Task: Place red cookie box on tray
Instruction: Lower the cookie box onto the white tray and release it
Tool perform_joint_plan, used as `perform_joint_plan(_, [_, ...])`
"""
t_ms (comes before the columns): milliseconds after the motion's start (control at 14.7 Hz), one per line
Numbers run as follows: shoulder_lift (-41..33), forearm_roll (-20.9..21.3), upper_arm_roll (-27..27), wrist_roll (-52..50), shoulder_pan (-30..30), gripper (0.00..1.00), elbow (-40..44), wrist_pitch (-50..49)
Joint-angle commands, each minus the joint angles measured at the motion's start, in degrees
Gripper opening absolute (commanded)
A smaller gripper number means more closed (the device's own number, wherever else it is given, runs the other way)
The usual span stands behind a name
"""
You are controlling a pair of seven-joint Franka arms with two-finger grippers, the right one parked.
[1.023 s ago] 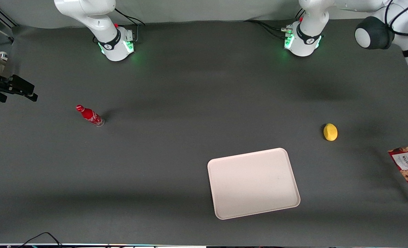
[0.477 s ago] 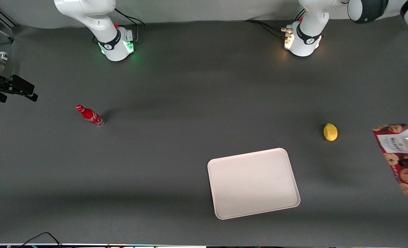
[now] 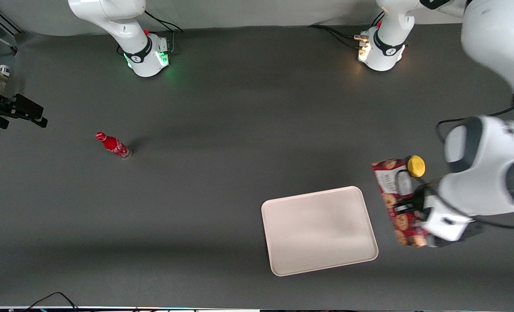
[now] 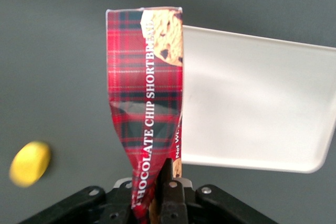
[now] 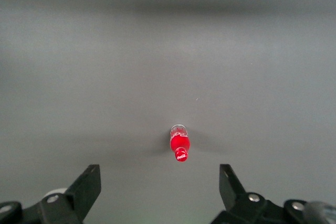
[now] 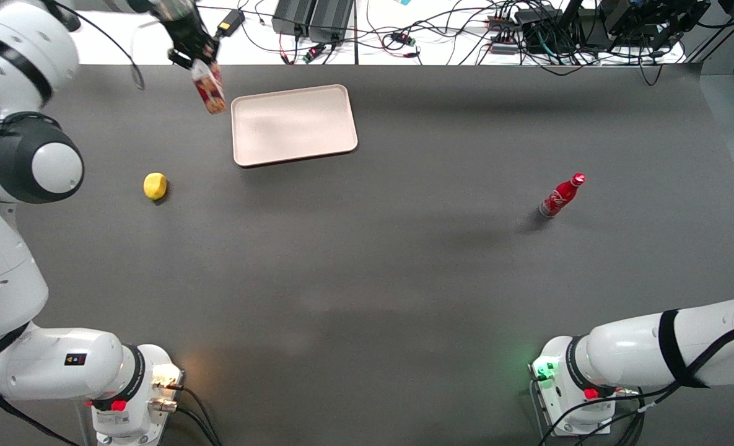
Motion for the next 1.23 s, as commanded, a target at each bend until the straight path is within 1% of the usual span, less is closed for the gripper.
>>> perform_joint_plan(0, [5.6, 7.8, -2.3, -0.1, 0.3, 0.00, -5.7, 13.0])
perform_joint_plan(68, [7.2, 8.5, -2.3, -0.1, 0.3, 0.00, -6.7, 16.5])
perform_joint_plan(205, [9.3, 12.0, -2.3, -0.2, 0.2, 0.00, -8.9, 20.9])
perform_joint_plan(341, [10.7, 12.6, -2.3, -1.2, 0.2, 0.00, -10.0, 24.4])
perform_joint_plan(409, [11.0, 12.8, -2.3, -1.2, 0.2, 0.47, -9.9, 24.7])
perform_joint_plan(477, [10.8, 12.7, -2.4, -1.4, 0.3, 0.99, -9.8, 24.1])
perform_joint_plan(614, [9.3, 12.2, -2.5, -1.2, 0.9, 1.00, -9.4, 22.0])
perform_joint_plan(750, [7.3, 12.1, -2.5, -1.0, 1.1, 1.00, -8.1, 17.5])
perform_joint_plan(818, [5.6, 11.5, -2.5, -0.6, 1.4, 1.00, -6.7, 12.8])
perform_joint_plan(955, [2.2, 7.8, -2.6, 0.9, 2.4, 1.00, -2.5, 1.0])
perform_joint_plan(1091, [-2.0, 4.0, -2.1, 9.8, 3.8, 1.00, 1.0, -11.3])
perform_joint_plan(1159, [-4.9, 3.2, -1.6, 14.8, 4.4, 1.00, 1.1, -16.9])
